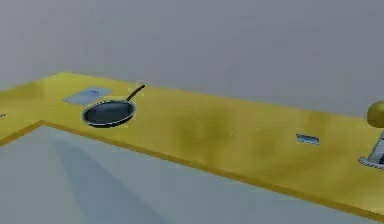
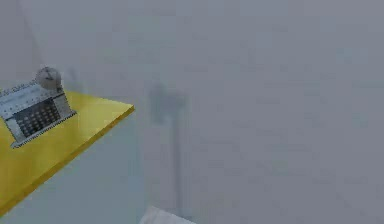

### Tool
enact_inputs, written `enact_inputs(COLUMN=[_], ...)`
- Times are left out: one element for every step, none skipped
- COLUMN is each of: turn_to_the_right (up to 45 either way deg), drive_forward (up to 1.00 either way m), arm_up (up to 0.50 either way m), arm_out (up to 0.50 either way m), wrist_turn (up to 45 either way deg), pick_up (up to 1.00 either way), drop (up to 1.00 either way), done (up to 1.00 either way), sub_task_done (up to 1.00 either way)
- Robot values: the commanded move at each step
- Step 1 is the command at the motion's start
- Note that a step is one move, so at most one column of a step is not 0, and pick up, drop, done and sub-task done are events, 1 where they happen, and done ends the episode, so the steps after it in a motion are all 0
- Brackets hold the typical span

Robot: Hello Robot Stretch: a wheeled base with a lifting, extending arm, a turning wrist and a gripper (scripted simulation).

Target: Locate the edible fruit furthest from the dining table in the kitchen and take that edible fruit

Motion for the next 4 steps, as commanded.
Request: enact_inputs(turn_to_the_right=[-39.0,-6.0,45.0,45.0], drive_forward=[0.0,0.0,0.0,0.0], arm_up=[0.0,0.0,0.0,0.0], arm_out=[0.0,0.0,0.0,0.0], wrist_turn=[0.0,0.0,0.0,0.0], pick_up=[0.0,0.0,0.0,0.0], drop=[0.0,0.0,0.0,0.0], done=[0.0,0.0,0.0,0.0], sub_task_done=[0.0,0.0,0.0,0.0])
